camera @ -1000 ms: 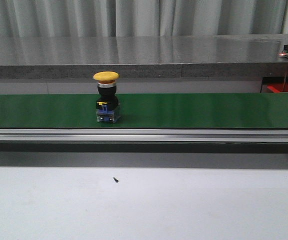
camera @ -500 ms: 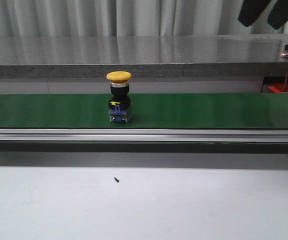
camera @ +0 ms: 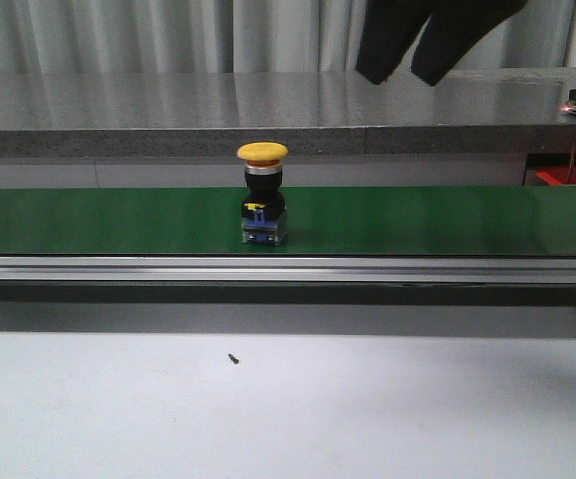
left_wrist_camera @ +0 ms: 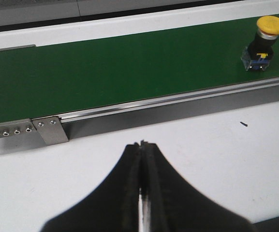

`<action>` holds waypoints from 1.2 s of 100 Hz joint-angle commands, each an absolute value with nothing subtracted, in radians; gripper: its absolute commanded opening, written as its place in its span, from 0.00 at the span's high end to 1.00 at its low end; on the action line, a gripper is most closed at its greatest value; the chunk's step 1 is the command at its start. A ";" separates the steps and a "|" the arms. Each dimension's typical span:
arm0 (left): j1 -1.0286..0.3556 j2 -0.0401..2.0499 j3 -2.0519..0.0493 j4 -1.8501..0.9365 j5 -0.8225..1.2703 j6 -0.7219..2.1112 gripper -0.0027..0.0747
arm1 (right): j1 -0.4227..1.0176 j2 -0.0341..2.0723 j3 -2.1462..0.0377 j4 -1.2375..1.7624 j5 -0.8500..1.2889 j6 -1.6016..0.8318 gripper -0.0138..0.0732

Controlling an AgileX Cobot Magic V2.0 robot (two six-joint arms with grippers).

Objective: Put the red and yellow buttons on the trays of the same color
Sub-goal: 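Lower the right gripper and grasp the yellow button on the belt, then carry the yellow button to the yellow tray and release it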

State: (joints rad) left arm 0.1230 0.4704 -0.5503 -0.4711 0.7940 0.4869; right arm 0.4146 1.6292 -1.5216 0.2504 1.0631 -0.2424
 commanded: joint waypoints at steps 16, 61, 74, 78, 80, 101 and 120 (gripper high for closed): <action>0.114 0.475 -0.579 -0.504 0.732 0.489 0.99 | 0.467 1.672 -1.639 0.269 1.057 -0.251 0.31; 0.114 0.475 -0.579 -0.504 0.732 0.489 0.99 | 0.481 1.782 -1.697 0.269 1.041 -0.254 0.31; 0.114 0.475 -0.579 -0.504 0.732 0.489 0.99 | 0.481 1.805 -1.697 0.269 1.035 -0.254 0.31; 0.114 0.475 -0.579 -0.504 0.732 0.489 0.99 | 0.481 1.812 -1.697 0.272 1.032 -0.254 0.31; 0.114 0.475 -0.579 -0.504 0.732 0.489 0.99 | 0.481 1.817 -1.697 0.272 1.028 -0.254 0.31; 0.114 0.475 -0.579 -0.504 0.732 0.489 0.99 | 0.481 1.858 -1.697 0.272 0.983 -0.254 0.31; 0.114 0.475 -0.579 -0.504 0.732 0.489 0.99 | 0.481 1.888 -1.697 0.272 0.983 -0.254 0.33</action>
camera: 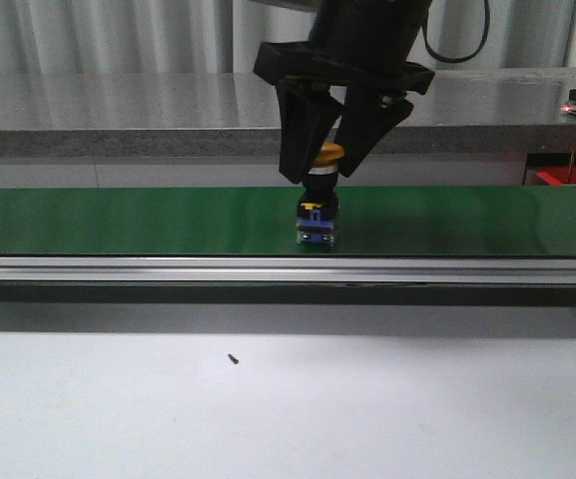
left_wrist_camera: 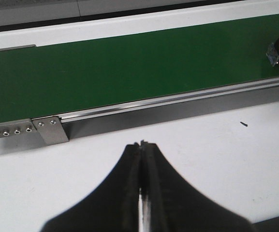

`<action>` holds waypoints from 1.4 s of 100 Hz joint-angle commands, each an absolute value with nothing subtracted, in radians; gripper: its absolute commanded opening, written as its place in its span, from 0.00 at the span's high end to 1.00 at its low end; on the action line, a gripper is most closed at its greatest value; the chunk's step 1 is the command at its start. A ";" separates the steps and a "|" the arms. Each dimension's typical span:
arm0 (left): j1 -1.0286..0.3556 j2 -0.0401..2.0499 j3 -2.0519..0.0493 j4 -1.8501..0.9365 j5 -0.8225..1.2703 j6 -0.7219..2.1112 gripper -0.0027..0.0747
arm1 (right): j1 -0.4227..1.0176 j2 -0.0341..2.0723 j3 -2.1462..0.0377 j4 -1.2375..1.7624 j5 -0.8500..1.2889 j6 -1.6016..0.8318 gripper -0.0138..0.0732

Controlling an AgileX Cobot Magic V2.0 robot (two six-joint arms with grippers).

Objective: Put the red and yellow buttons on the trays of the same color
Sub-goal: 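Carry the yellow button to the yellow tray and release it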

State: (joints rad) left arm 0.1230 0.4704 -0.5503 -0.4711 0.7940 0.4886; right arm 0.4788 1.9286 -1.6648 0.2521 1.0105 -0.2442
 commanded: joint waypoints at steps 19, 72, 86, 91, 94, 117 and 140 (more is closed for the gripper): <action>0.114 0.475 -0.579 -0.504 0.732 0.489 0.99 | 0.480 1.891 -1.697 0.272 0.996 -0.252 0.66; 0.114 0.475 -0.579 -0.504 0.732 0.489 0.99 | 0.305 1.702 -1.692 0.266 1.099 -0.242 0.75; 0.114 0.475 -0.579 -0.504 0.732 0.489 0.99 | 0.191 1.631 -1.692 0.266 1.123 -0.242 0.75; 0.114 0.475 -0.579 -0.504 0.732 0.489 0.99 | 0.149 1.608 -1.692 0.266 1.125 -0.237 0.75; 0.114 0.475 -0.579 -0.504 0.732 0.489 0.99 | 0.118 1.596 -1.692 0.266 1.126 -0.234 0.75; 0.114 0.475 -0.579 -0.504 0.732 0.489 0.99 | -0.080 1.559 -1.692 0.264 1.174 -0.233 0.75; 0.114 0.475 -0.579 -0.504 0.732 0.489 0.99 | -0.245 1.558 -1.631 0.235 1.150 -0.185 0.75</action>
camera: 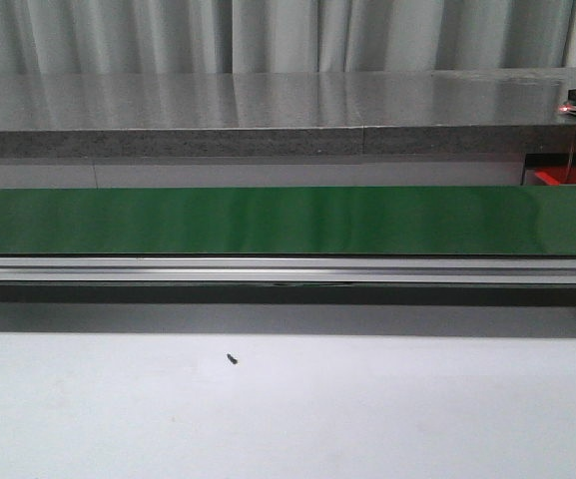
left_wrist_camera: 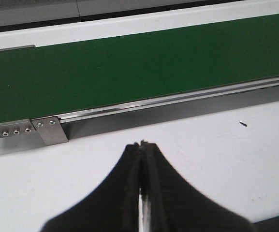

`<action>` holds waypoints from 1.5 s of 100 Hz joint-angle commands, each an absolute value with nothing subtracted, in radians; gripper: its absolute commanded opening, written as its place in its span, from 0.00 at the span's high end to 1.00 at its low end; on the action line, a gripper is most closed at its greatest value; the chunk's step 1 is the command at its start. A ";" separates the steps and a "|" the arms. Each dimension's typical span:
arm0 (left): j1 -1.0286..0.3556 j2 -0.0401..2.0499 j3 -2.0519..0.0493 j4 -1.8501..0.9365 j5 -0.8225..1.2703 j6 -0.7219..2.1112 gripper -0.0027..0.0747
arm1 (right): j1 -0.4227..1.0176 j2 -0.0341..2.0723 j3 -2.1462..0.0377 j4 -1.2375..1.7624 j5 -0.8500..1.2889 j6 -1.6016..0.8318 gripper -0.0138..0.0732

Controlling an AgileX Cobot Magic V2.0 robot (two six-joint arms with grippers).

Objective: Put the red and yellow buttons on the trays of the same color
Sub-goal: 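Carry the yellow button to the yellow tray and release it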

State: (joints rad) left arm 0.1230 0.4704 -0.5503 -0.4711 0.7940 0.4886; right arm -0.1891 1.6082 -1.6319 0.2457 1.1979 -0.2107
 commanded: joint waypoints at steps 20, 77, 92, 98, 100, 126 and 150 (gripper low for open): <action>0.114 0.475 -0.579 -0.504 0.732 0.489 0.99 | -0.374 1.558 -1.516 0.168 1.048 -0.094 0.75; 0.114 0.475 -0.579 -0.504 0.732 0.489 0.99 | -0.418 1.651 -1.220 0.207 0.777 -0.058 0.75; 0.114 0.475 -0.579 -0.504 0.732 0.489 0.99 | -0.418 1.692 -1.220 0.209 0.754 -0.058 0.75; 0.114 0.475 -0.579 -0.504 0.732 0.489 0.99 | -0.418 1.707 -1.220 0.209 0.745 -0.058 0.75; 0.114 0.475 -0.579 -0.504 0.732 0.489 0.99 | -0.418 1.713 -1.220 0.209 0.745 -0.058 0.75; 0.114 0.475 -0.579 -0.504 0.732 0.489 0.99 | -0.418 1.733 -1.220 0.212 0.746 -0.058 0.51; 0.114 0.475 -0.579 -0.504 0.732 0.489 0.99 | -0.418 1.721 -1.220 0.214 0.756 -0.058 0.28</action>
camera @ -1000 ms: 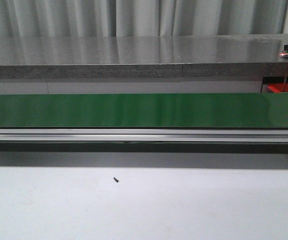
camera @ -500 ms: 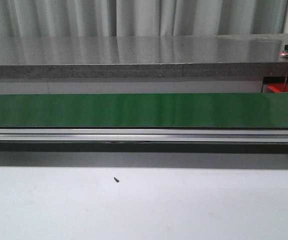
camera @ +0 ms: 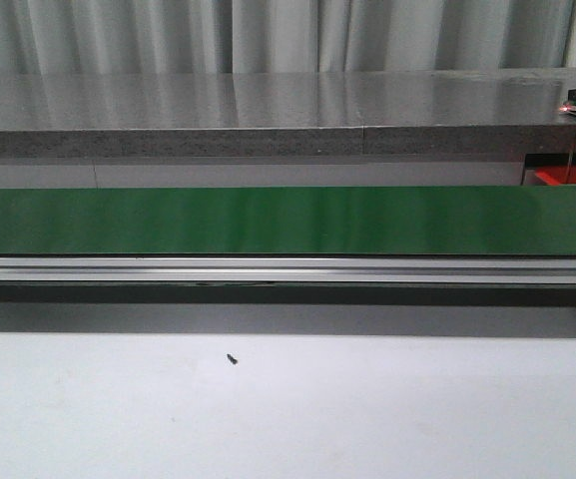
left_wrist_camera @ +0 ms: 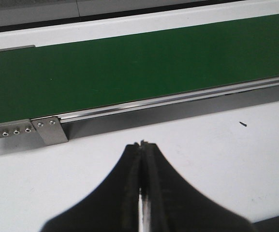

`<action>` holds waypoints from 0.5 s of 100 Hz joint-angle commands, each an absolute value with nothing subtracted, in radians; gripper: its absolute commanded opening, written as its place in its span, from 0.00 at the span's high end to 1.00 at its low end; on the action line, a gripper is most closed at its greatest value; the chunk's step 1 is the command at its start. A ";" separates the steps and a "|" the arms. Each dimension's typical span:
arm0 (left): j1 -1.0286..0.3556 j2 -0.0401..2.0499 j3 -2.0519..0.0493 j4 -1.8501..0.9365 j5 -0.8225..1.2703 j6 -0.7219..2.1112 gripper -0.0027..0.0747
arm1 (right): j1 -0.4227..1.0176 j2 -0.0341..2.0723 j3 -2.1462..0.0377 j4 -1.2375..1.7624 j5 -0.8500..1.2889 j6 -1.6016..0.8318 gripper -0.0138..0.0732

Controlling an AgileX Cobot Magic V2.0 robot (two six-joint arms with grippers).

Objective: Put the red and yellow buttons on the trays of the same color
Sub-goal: 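Carry the yellow button to the yellow tray and release it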

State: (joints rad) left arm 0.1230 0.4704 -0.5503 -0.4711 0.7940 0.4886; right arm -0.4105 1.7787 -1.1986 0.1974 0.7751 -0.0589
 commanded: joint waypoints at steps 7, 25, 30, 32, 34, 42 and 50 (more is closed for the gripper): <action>0.114 0.475 -0.579 -0.504 0.732 0.489 0.99 | -0.418 1.702 -1.217 0.214 0.754 -0.058 0.28; 0.114 0.475 -0.579 -0.504 0.732 0.489 0.99 | -0.416 1.616 -1.215 0.214 0.766 -0.060 0.28; 0.114 0.475 -0.579 -0.504 0.732 0.489 0.99 | -0.411 1.589 -1.215 0.213 0.774 -0.062 0.28; 0.114 0.475 -0.579 -0.504 0.732 0.489 0.99 | -0.409 1.581 -1.215 0.213 0.777 -0.062 0.28; 0.114 0.475 -0.579 -0.504 0.732 0.489 0.99 | -0.404 1.569 -1.215 0.213 0.781 -0.062 0.28; 0.114 0.475 -0.579 -0.504 0.732 0.489 0.99 | -0.378 1.522 -1.215 0.213 0.788 -0.064 0.29; 0.114 0.475 -0.579 -0.504 0.732 0.489 0.99 | -0.341 1.468 -1.215 0.202 0.788 -0.074 0.34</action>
State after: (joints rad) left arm 0.1230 0.4704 -0.5503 -0.4711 0.7940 0.4886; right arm -0.3730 1.5678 -1.1917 0.1978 0.8054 -0.0591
